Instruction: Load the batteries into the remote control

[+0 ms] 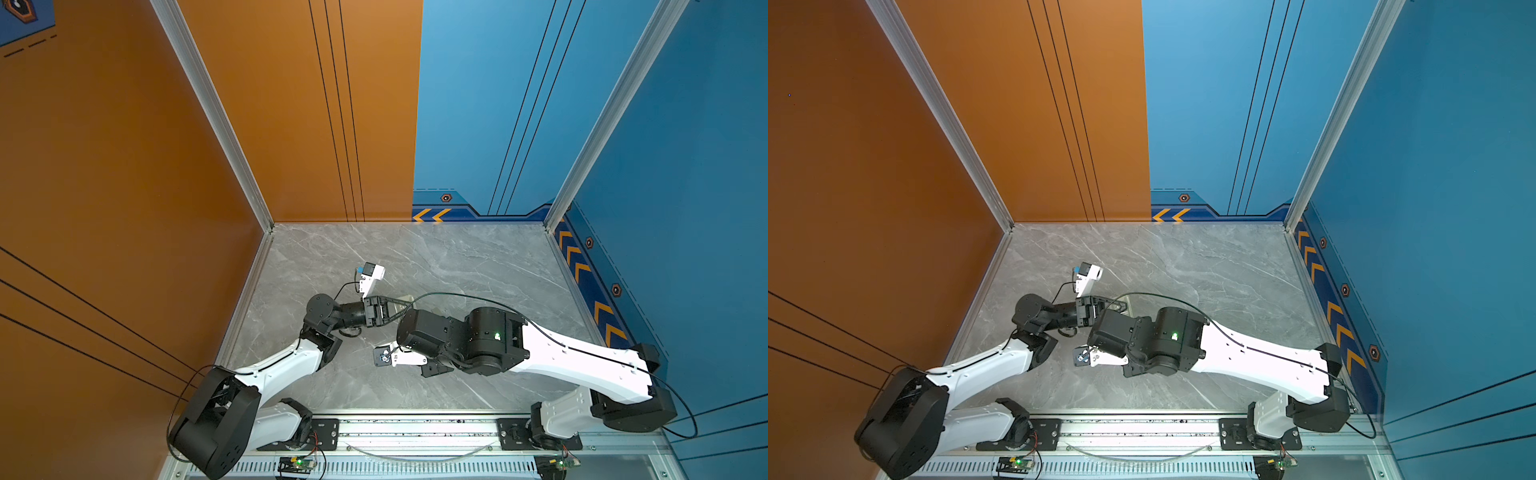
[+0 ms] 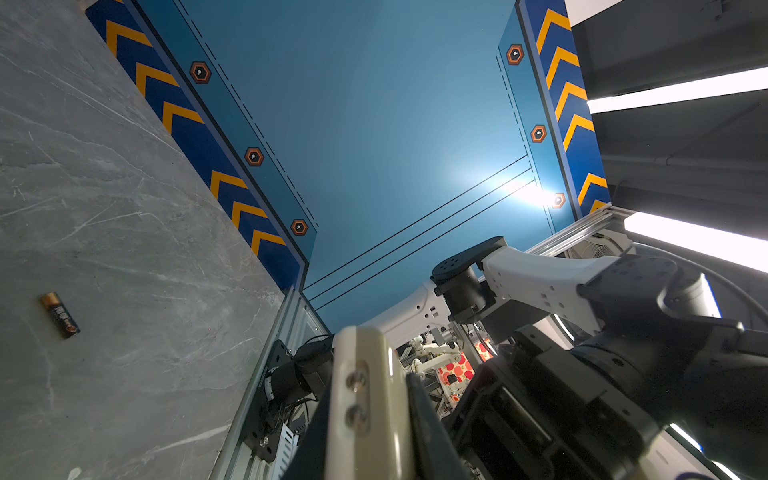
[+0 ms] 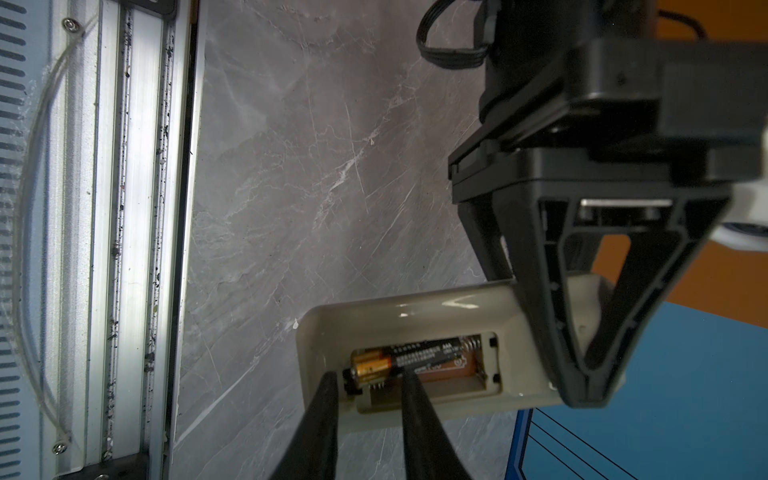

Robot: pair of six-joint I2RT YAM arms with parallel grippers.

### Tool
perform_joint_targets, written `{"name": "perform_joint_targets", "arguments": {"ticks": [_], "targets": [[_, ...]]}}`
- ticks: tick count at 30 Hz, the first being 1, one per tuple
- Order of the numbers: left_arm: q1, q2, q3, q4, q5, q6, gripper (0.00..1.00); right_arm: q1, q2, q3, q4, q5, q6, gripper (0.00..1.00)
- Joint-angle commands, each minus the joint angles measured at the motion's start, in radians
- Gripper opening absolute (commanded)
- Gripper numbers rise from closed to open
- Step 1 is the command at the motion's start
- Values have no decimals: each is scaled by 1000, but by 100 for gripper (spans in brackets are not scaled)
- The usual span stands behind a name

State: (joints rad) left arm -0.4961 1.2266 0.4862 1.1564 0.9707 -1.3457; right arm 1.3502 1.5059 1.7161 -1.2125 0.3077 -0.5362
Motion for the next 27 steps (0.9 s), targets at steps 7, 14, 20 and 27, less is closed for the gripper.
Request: {"name": "perform_joint_targets", "arguments": {"ticks": [7, 14, 20, 27], "targets": [[14, -20, -4, 22, 28, -7, 0, 3, 25, 34, -4, 5, -12, 21], [15, -17, -1, 22, 32, -8, 0, -3, 28, 34, 1, 19, -7, 18], [14, -19, -3, 21, 33, -8, 0, -8, 34, 33, 10, 30, -8, 15], [14, -22, -1, 22, 33, -9, 0, -12, 45, 34, 18, 55, -7, 13]]}}
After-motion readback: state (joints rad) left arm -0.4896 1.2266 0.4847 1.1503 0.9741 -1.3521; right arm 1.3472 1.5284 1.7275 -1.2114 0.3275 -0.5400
